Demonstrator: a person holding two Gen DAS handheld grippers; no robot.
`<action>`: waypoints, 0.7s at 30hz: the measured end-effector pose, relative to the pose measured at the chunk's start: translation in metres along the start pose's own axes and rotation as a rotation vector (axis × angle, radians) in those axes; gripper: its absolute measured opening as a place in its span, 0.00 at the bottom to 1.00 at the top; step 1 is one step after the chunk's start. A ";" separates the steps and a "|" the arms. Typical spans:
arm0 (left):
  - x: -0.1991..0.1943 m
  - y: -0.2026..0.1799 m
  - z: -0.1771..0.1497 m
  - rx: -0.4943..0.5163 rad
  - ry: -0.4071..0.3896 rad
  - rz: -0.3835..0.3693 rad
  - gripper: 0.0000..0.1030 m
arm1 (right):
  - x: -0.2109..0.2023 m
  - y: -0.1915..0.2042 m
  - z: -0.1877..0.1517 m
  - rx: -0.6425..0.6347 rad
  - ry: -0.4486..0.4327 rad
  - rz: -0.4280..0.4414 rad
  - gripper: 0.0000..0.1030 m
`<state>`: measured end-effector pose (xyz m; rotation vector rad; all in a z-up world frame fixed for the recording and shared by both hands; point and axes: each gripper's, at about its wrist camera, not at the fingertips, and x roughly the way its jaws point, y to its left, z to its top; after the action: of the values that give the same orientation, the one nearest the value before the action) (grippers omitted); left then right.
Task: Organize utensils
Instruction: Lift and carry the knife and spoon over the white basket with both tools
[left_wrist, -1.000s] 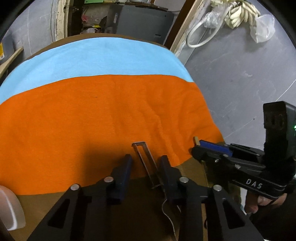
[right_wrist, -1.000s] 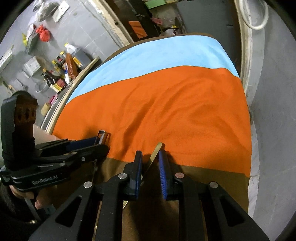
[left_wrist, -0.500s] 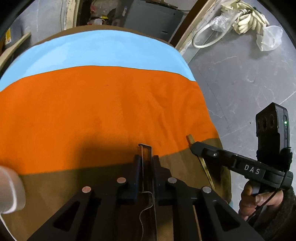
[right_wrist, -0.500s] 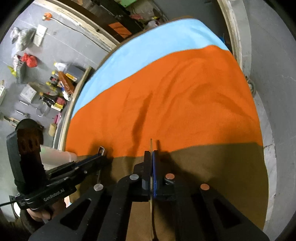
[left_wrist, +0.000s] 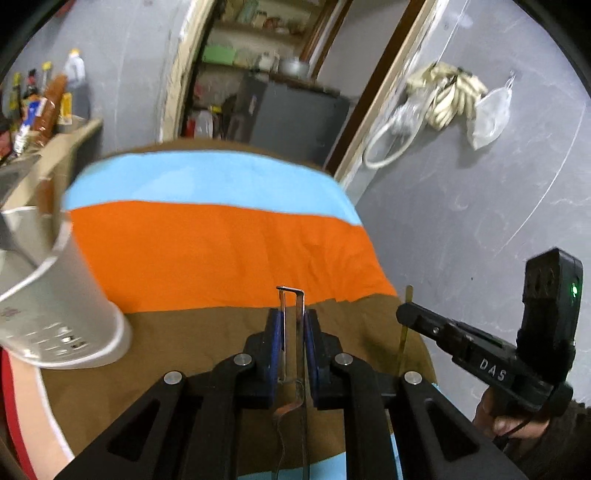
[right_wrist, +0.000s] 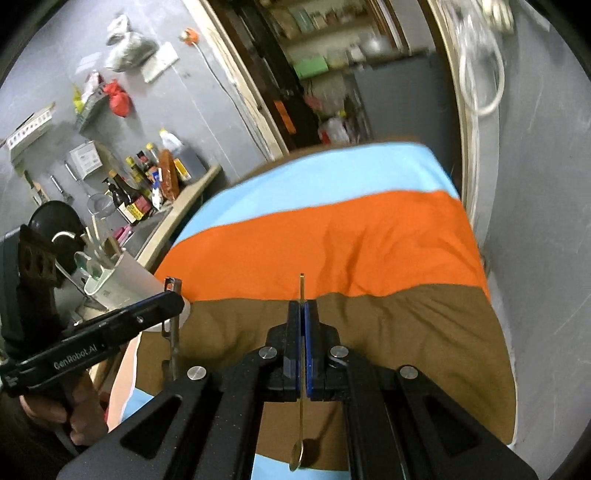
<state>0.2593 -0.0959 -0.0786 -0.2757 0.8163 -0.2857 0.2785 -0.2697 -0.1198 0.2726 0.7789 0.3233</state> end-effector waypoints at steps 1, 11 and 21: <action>-0.003 0.002 0.001 0.002 -0.009 0.001 0.12 | -0.003 0.007 0.000 -0.004 -0.018 -0.006 0.02; -0.056 0.029 0.019 -0.005 -0.137 -0.033 0.12 | -0.051 0.046 0.021 -0.082 -0.182 -0.053 0.02; -0.122 0.069 0.055 -0.042 -0.301 -0.070 0.12 | -0.090 0.111 0.070 -0.166 -0.317 -0.024 0.02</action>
<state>0.2307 0.0187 0.0155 -0.3777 0.5163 -0.2847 0.2485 -0.2113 0.0253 0.1524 0.4399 0.3113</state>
